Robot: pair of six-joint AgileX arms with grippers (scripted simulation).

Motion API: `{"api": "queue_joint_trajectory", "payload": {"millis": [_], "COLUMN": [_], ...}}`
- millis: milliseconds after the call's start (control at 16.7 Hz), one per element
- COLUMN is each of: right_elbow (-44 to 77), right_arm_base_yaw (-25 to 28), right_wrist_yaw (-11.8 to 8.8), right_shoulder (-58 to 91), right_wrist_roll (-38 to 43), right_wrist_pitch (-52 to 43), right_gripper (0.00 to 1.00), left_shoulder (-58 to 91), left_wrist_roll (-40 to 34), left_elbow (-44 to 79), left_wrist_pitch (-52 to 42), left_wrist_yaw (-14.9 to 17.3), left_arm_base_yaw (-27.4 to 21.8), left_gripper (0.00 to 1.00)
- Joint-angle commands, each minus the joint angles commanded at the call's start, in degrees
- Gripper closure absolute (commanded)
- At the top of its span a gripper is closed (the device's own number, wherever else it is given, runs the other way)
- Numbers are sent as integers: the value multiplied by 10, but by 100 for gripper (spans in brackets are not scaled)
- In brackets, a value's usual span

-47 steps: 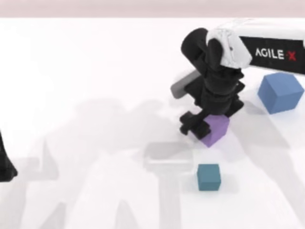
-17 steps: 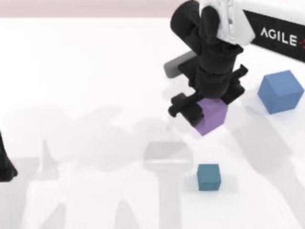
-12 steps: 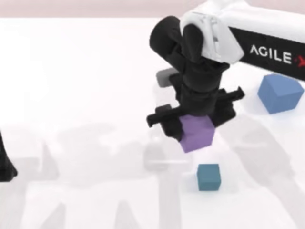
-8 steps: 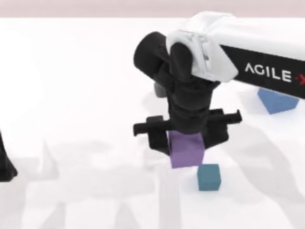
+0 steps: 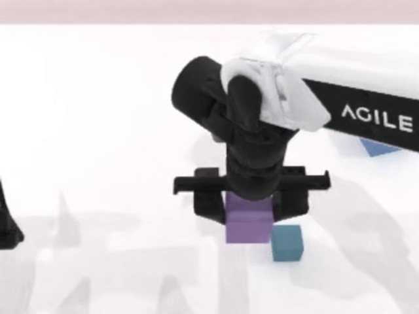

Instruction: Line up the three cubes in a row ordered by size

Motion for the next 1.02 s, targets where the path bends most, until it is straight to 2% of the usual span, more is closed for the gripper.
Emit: {"api": "queue_joint_trajectory", "payload": {"millis": [180, 600, 840, 1020], "right_elbow": [-6, -98, -103, -103], "right_arm_base_yaw": [-2, 2, 2, 2], "right_wrist_yaw": [-1, 0, 0, 0], "right_shoulder": [5, 39, 42, 42], "right_wrist_roll": [0, 3, 3, 3], "right_wrist_pitch": [9, 139, 145, 145], "right_gripper": [100, 100, 100, 77], "left_shoulder": [0, 0, 0, 0], "left_wrist_roll": [0, 0, 0, 0], "left_elbow": [0, 0, 0, 0], "left_wrist_pitch": [0, 0, 0, 0], "left_wrist_yaw": [0, 0, 0, 0], "left_arm_base_yaw": [0, 0, 0, 0], "left_gripper": [0, 0, 0, 0]}}
